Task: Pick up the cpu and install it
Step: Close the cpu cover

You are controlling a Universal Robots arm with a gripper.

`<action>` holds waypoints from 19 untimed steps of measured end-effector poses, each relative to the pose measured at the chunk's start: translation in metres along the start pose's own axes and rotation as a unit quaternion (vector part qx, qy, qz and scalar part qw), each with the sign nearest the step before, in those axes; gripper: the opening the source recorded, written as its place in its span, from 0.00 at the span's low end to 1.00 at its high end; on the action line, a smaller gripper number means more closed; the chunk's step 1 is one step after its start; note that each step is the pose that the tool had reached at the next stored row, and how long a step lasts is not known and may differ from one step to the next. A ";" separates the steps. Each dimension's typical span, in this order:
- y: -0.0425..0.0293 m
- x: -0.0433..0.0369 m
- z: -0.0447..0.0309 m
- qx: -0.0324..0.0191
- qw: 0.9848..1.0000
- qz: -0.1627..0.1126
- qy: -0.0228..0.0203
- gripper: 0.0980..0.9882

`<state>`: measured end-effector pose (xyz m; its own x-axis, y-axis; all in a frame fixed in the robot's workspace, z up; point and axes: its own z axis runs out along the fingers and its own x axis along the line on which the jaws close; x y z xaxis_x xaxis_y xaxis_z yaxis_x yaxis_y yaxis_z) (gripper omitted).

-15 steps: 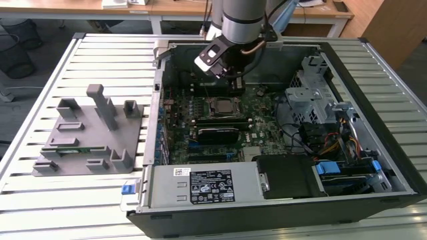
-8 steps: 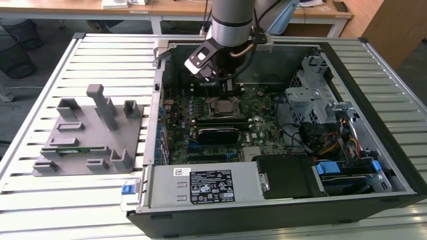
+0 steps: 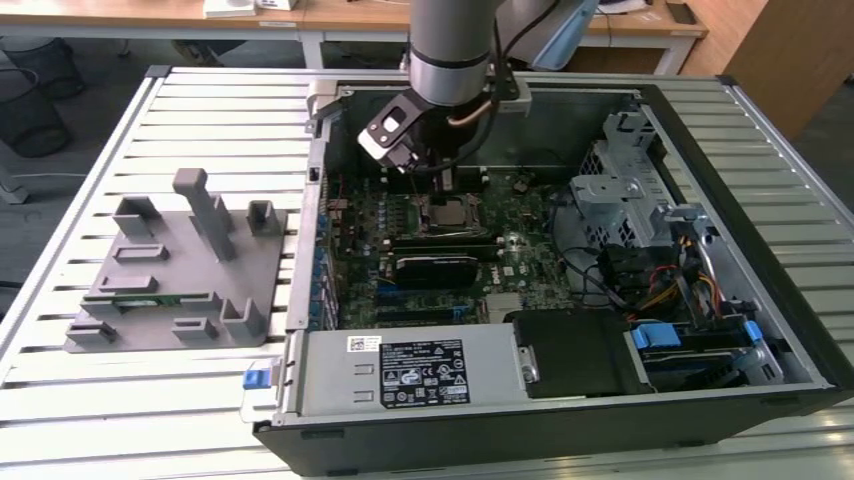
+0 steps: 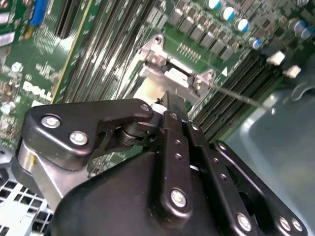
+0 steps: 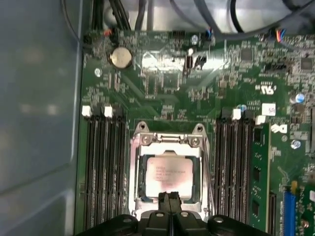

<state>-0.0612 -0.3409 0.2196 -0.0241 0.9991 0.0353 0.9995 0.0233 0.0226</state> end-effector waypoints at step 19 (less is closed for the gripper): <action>-0.0050 0.0005 0.0209 0.000 1.000 0.000 -0.002 0.01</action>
<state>-0.0658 -0.3397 0.1985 -0.0240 0.9992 0.0314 0.9995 0.0233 0.0220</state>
